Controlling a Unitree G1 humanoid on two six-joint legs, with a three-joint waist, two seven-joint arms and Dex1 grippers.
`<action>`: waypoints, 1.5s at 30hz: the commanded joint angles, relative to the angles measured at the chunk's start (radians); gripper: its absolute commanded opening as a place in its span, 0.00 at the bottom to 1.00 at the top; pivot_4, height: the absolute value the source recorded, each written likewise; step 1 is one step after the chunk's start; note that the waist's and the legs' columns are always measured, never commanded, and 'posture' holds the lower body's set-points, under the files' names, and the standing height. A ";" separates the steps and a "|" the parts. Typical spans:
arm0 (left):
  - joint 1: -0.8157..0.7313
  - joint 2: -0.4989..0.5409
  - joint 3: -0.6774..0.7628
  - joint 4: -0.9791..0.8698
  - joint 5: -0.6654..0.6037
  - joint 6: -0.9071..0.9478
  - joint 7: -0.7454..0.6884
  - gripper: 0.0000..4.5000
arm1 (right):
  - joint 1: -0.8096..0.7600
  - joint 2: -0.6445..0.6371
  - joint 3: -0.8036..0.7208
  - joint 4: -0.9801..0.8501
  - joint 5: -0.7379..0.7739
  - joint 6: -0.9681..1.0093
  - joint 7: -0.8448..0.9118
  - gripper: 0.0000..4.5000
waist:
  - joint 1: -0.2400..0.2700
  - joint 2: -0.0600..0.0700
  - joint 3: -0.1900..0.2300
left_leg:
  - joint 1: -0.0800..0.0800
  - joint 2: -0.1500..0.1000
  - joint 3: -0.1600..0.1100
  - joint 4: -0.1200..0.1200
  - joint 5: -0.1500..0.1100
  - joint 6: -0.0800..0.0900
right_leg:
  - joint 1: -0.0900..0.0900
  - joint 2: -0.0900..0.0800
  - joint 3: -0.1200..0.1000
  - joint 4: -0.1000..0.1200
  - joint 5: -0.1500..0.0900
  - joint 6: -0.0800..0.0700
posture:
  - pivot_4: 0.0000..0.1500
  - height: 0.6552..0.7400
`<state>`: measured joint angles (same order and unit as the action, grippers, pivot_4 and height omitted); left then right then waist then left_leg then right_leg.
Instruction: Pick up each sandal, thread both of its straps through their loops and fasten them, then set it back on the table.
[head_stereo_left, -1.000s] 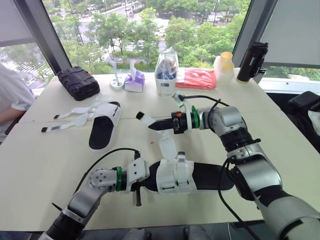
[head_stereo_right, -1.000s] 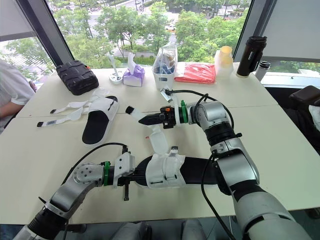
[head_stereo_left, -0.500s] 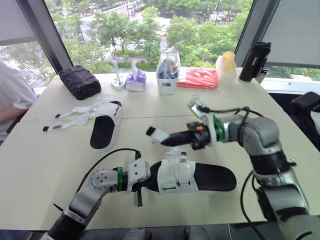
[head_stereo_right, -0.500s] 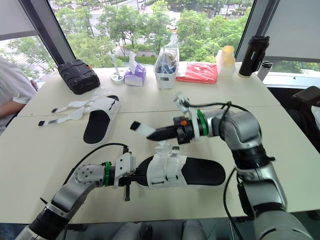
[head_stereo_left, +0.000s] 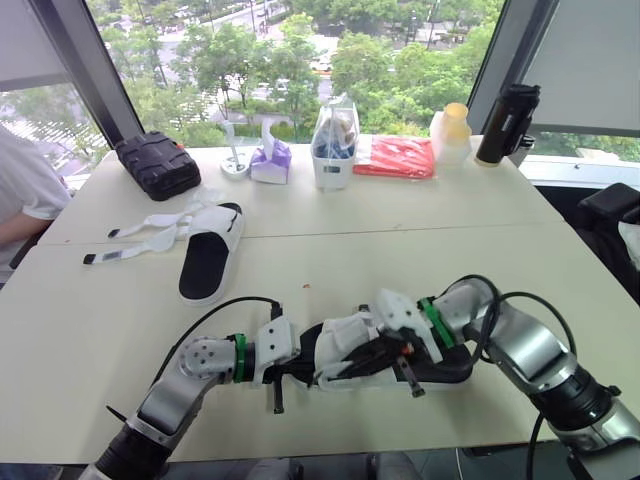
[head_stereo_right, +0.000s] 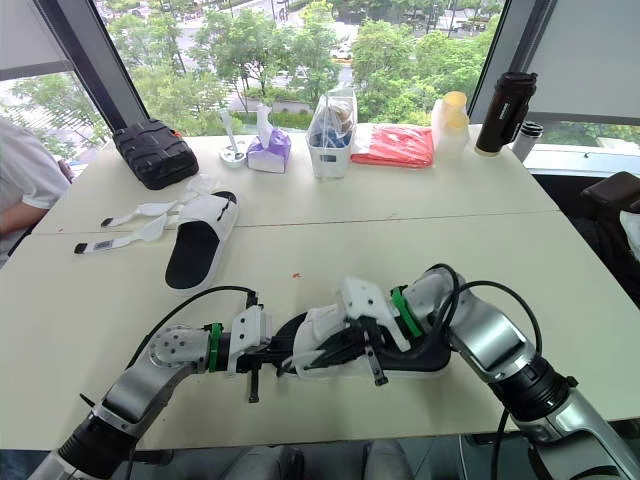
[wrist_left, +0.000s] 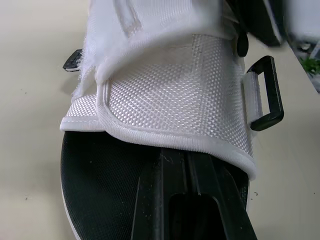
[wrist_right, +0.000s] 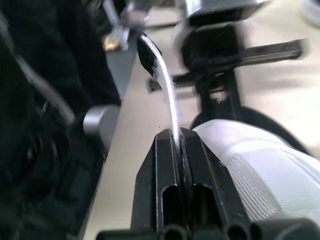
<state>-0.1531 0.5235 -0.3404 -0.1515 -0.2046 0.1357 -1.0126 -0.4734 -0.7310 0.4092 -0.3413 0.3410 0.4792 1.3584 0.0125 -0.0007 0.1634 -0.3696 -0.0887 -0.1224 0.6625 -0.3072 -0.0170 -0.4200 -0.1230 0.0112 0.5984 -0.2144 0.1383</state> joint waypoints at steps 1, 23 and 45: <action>0.075 0.037 -0.087 0.061 0.062 0.060 -0.030 0.00 | 0.003 -0.026 0.053 0.030 -0.089 -0.163 0.061 0.01 | 0.000 0.000 0.000 | 0.000 0.000 0.000 0.000 0.000 0.000 | 0.000 0.000 0.000 0.000 0.000 0.000 | 1.00 1.00; 0.095 0.036 -0.107 0.054 0.068 0.055 -0.016 0.00 | 0.131 -0.333 -0.069 -0.050 -0.147 -0.413 0.206 0.75 | 0.002 0.000 -0.003 | 0.001 0.001 0.001 -0.001 -0.001 0.001 | 0.001 0.001 0.001 -0.002 0.000 0.000 | 1.00 1.00; 0.107 0.013 -0.145 0.034 0.092 0.047 -0.016 0.00 | 0.271 -0.371 -0.283 -0.121 0.285 0.440 0.006 0.75 | 0.030 0.001 -0.005 | -0.001 0.000 0.003 -0.001 -0.004 0.007 | 0.001 -0.002 0.001 -0.005 -0.002 -0.003 | 1.00 1.00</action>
<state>-0.1180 0.5099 -0.3621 -0.1868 -0.1854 0.1254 -0.9880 -0.2063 -1.1088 0.1426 -0.4317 0.5866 0.8922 1.3738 0.0423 0.0007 0.1583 -0.3702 -0.0886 -0.1189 0.6615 -0.3116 -0.0101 -0.4188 -0.1245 0.0123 0.5935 -0.2157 0.1358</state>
